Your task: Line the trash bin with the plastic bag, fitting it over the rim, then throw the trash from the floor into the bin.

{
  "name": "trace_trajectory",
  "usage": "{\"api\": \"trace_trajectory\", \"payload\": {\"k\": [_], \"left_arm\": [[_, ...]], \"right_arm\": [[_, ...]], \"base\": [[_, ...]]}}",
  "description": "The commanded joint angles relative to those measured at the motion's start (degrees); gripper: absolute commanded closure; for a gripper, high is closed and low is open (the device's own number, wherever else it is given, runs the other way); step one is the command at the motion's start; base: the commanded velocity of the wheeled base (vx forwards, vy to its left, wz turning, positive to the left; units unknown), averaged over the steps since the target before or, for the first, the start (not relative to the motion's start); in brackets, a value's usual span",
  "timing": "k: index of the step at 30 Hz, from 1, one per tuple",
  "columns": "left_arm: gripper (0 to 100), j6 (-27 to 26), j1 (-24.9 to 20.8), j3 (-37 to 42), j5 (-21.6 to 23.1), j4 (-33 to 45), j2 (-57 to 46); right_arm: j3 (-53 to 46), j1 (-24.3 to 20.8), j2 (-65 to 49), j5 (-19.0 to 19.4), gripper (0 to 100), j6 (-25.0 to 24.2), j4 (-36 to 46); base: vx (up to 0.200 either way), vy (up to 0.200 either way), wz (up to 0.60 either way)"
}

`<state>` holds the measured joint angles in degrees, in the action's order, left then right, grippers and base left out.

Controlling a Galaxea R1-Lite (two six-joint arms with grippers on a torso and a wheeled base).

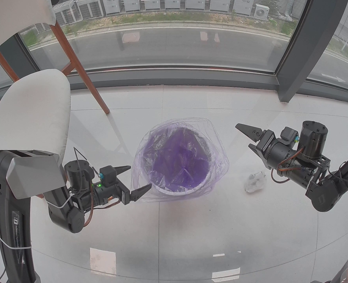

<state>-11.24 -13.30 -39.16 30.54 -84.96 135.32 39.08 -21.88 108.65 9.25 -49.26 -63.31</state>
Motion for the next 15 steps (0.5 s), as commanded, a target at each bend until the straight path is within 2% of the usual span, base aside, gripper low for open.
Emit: {"api": "trace_trajectory", "payload": {"k": [1,6,15], "left_arm": [[0,4.6,-1.4,-9.9,-5.0,0.6,4.2],[0,4.9,-1.2,-17.1,-7.2,3.1,6.3],[0,10.9,-1.3,-19.0,-9.9,5.3,3.8]], "right_arm": [[-0.2,0.1,-1.4,0.1,0,0.1,-0.6],[-0.4,0.1,-1.0,0.1,0,0.2,-0.7],[-0.6,0.1,-0.5,0.1,0,0.3,-0.7]], "base": [[0.000,0.000,0.00],[0.000,0.000,0.00],[0.000,0.000,0.00]]}}
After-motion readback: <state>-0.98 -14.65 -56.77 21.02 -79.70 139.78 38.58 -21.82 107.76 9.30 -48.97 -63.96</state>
